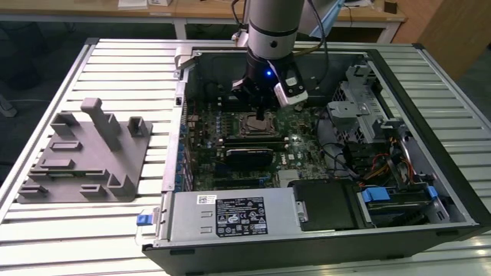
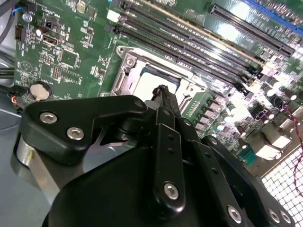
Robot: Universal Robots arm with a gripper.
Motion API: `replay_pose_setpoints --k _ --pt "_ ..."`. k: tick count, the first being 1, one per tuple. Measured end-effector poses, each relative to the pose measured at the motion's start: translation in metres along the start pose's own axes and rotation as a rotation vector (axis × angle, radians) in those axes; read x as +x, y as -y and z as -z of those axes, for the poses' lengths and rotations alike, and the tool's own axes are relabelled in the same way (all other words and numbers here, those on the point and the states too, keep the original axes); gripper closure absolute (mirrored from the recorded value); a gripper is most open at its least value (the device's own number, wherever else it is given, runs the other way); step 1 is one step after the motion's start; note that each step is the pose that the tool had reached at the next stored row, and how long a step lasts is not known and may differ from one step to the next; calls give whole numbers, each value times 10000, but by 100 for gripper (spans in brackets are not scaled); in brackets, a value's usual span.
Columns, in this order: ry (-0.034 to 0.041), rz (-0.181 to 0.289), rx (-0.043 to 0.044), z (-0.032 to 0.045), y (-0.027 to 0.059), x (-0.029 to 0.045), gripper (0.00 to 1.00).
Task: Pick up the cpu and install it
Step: 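Install the second cpu locking lever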
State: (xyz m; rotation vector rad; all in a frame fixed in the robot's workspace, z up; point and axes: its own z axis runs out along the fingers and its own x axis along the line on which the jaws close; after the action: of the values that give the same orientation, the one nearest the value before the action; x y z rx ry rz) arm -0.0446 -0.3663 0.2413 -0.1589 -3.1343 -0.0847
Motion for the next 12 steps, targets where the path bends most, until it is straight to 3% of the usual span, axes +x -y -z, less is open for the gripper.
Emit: replay_pose_setpoints --k 12 --pt "0 -1 0 7 129 -13 89"
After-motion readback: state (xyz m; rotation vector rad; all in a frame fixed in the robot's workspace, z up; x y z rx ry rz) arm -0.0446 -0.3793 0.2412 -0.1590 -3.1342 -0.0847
